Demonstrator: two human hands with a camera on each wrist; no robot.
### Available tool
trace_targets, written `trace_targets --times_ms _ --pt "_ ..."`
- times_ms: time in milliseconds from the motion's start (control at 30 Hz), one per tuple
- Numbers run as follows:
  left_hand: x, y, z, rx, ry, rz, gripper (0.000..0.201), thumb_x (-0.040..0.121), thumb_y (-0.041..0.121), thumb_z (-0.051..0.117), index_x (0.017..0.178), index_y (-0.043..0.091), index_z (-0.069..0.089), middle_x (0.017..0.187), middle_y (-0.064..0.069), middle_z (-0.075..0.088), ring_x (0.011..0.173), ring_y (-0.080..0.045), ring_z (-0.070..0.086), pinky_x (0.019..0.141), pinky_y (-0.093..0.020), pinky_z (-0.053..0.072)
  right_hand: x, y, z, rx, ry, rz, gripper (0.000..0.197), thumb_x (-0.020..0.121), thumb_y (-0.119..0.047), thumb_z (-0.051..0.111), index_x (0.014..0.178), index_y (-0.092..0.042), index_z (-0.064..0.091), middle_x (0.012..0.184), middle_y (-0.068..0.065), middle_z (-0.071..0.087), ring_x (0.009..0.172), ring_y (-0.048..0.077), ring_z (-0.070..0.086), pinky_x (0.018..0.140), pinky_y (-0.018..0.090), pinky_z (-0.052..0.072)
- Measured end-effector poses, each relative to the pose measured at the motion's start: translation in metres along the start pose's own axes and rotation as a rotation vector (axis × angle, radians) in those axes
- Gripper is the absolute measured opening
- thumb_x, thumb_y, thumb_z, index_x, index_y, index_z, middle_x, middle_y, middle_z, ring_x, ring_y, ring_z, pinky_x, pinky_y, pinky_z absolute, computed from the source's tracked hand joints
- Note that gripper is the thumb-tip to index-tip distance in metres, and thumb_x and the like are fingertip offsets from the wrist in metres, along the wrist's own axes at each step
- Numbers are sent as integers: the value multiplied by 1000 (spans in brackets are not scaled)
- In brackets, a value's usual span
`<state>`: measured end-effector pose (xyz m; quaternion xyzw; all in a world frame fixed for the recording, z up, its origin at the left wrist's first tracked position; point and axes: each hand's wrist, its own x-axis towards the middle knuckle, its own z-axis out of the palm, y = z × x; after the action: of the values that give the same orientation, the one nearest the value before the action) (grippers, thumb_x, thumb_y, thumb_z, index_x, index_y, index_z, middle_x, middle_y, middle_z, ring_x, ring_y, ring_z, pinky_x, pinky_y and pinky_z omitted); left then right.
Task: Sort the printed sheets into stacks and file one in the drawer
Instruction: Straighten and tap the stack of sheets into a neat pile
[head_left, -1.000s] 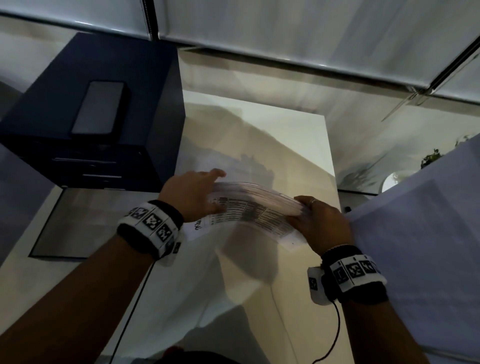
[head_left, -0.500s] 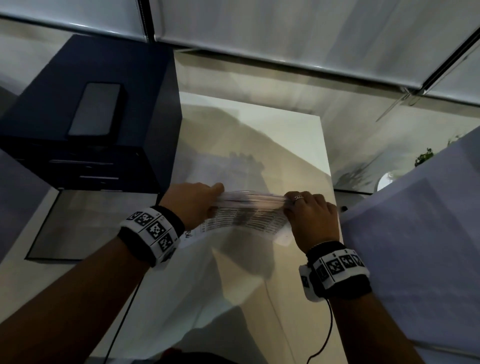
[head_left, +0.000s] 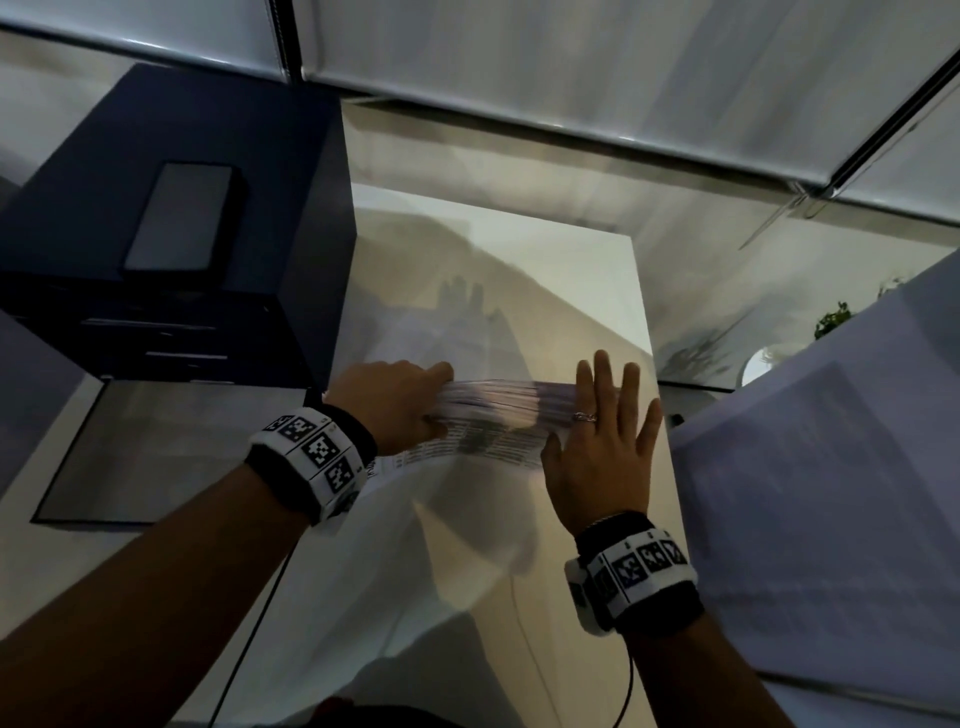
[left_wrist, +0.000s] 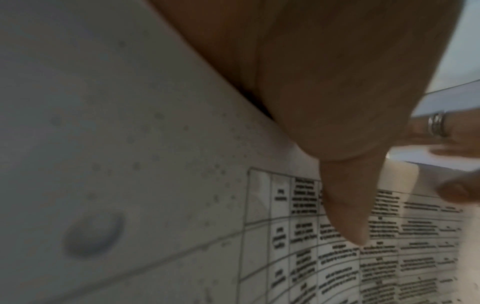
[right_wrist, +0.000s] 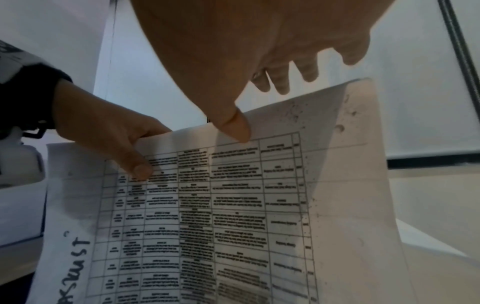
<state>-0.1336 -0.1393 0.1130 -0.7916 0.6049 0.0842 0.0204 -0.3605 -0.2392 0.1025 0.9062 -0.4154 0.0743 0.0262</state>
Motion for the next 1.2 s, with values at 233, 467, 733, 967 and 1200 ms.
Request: trace_targets --times_ms 233,467,733,967,1200 --pt "3 2 -3 -25 7 4 39 85 59 51 110 31 39 94 1 63 77 -24 64 67 -36 54 -3 13 10 67 181 -48 51 84 -31 68 131 -21 52 144 5 48 139 33 35 112 55 29" --pt "3 3 -5 -11 0 15 38 88 56 51 111 29 41 95 1 63 78 -24 64 66 -36 53 1 11 0 116 326 -138 24 86 -35 60 102 -21 71 113 -2 67 108 26 58 90 40 40" --pt "6 3 -1 -11 -6 36 37 86 56 54 108 30 40 94 0 62 76 -24 63 67 -37 55 13 0 -8 53 68 -148 80 83 -59 55 148 -19 31 157 4 28 146 28 23 116 51 23" --pt "5 3 -4 -4 -26 42 29 92 52 50 107 28 43 85 0 58 73 -25 63 65 -35 53 33 7 -4 -63 -155 -154 88 82 -60 56 152 -29 13 157 0 27 146 31 20 116 58 14" --pt "8 11 -9 -22 47 -62 18 95 31 47 109 21 43 72 2 40 62 -24 46 57 -34 44 61 16 -20 -132 -210 -119 25 89 -49 55 102 -28 60 98 -6 68 99 23 60 82 39 36"
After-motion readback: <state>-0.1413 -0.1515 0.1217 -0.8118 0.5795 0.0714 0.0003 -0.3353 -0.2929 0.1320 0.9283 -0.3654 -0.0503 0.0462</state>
